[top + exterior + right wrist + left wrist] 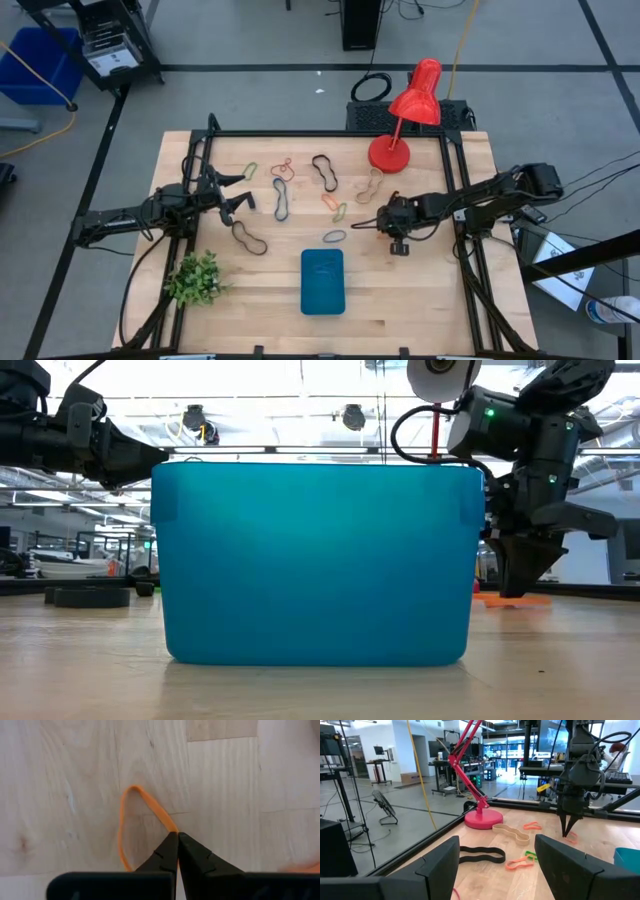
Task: Pick and place rubber bands into bin
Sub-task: Put the bottom orange rubber band into the blue bin
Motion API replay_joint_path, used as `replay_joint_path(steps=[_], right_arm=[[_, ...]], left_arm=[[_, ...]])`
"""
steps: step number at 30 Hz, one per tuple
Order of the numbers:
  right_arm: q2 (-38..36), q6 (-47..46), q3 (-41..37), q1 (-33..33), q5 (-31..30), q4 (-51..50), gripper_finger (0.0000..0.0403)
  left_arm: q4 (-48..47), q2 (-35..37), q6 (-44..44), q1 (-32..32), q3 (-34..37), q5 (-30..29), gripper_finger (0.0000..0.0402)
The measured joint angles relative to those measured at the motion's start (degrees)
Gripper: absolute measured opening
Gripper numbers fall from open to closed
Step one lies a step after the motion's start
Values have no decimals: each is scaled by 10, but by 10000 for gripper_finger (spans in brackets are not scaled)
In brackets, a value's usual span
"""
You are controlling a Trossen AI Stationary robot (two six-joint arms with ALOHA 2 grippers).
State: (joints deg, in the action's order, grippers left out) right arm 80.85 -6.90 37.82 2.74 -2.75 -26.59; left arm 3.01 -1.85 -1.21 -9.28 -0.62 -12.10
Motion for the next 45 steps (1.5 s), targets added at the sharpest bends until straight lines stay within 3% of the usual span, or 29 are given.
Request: replay_joint_path(steps=[7, 10, 17, 25, 28, 31, 38, 42, 45], right_arm=[[-91, -14, -1, 7, -34, 8, 0], [-136, -14, -1, 17, -54, 59, 0], [-211, 18, 0, 51, -94, 290, 0], [-193, 140, 4, 92, -89, 542, 0], [-165, 166, 44, 102, -76, 514, 0], [-118, 168, 117, 108, -76, 426, 0], [43, 168, 287, 125, -75, 244, 0], [119, 170, 326, 133, -70, 212, 0], [156, 164, 328, 137, -26, 219, 0]], left_arm=[[0, 0, -3, 0, 0, 0, 267], [0, 0, -3, 0, 0, 0, 267], [1, 0, -3, 0, 0, 0, 267], [1, 0, -3, 0, 0, 0, 267], [1, 0, -3, 0, 0, 0, 267], [1, 0, -3, 0, 0, 0, 267], [1, 0, -3, 0, 0, 0, 267], [1, 0, -3, 0, 0, 0, 267], [1, 0, -2, 0, 0, 0, 267]])
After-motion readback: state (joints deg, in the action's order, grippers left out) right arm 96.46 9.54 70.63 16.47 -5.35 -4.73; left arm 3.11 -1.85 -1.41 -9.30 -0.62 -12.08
